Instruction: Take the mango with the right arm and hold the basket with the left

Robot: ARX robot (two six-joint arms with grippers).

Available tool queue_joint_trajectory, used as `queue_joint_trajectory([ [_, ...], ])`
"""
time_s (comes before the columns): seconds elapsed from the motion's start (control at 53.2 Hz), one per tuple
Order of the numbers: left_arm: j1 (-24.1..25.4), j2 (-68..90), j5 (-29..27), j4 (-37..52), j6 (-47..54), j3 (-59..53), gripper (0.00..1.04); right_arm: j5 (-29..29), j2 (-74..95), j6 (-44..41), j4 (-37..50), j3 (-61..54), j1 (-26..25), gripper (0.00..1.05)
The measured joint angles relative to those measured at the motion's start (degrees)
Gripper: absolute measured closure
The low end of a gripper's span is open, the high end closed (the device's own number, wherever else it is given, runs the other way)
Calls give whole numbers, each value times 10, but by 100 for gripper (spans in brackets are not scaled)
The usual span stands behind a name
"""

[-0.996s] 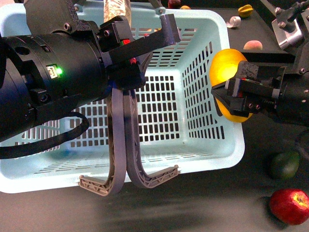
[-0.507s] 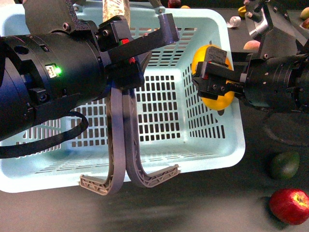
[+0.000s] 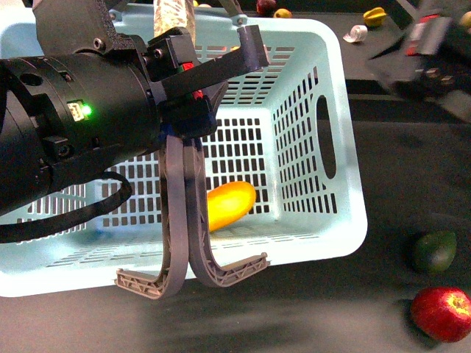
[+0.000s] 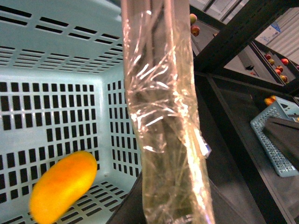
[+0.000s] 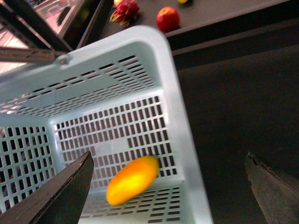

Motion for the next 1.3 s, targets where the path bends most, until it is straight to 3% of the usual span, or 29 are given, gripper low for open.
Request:
queue_joint_trajectory([
  [0.357, 0, 0, 1, 0, -1, 0, 98, 5, -235, -73, -70, -122, -196, 8],
  [0.47, 0, 0, 1, 0, -1, 0, 98, 4, -295, -91, -85, -149, -227, 8],
  [0.808, 0, 0, 0, 0, 0, 0, 98, 57, -385, -134, -64, -240, -201, 8],
  [1.127, 0, 0, 1, 0, -1, 0, 98, 58, -384, -147, -55, -241, -198, 8],
  [1.203, 0, 0, 1, 0, -1, 0, 98, 0, -380, -199, 79, -273, -202, 24],
  [1.296, 0, 0, 1, 0, -1, 0, 98, 11, -434, -230, 70, -278, -187, 46],
])
